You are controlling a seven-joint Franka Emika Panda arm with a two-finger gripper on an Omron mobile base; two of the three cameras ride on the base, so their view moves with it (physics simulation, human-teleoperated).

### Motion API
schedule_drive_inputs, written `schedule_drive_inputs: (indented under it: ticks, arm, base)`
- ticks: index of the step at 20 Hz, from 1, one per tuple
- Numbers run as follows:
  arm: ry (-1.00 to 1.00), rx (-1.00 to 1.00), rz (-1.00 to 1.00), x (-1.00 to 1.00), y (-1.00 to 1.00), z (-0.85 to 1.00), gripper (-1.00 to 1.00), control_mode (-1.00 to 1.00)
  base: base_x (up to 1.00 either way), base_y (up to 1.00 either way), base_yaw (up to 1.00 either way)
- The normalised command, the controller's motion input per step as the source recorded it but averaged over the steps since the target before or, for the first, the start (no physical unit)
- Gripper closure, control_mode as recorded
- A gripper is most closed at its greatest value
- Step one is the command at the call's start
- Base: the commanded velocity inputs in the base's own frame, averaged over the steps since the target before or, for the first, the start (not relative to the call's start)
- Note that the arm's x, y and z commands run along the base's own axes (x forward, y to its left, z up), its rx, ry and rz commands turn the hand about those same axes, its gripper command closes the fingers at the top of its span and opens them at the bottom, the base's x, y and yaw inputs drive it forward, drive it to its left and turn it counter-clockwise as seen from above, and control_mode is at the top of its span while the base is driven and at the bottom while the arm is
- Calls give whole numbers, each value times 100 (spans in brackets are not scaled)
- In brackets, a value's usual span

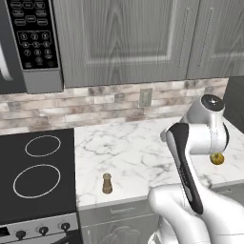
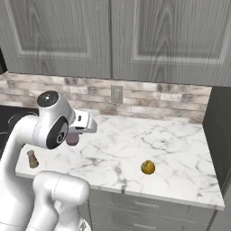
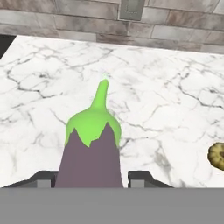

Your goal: Place the eggplant and squash inside the fridge drawer. Close the drawer after placing the vegetables.

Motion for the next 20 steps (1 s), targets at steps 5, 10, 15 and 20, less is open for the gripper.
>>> schedule_drive_inputs:
  ticks: [5, 10, 15, 20]
  arm:
    - [-2, 1, 0, -27, 0, -20, 100, -100]
    - [-7, 3, 0, -40, -1, 0, 100, -100]
    - [-8, 3, 0, -35, 0, 0, 100, 100]
    - [0, 0, 0, 0, 0, 0, 100, 100]
  base:
    - [0, 0, 0]
    - [0, 0, 0]
    - [-60, 0, -2]
    - [-100, 0, -9]
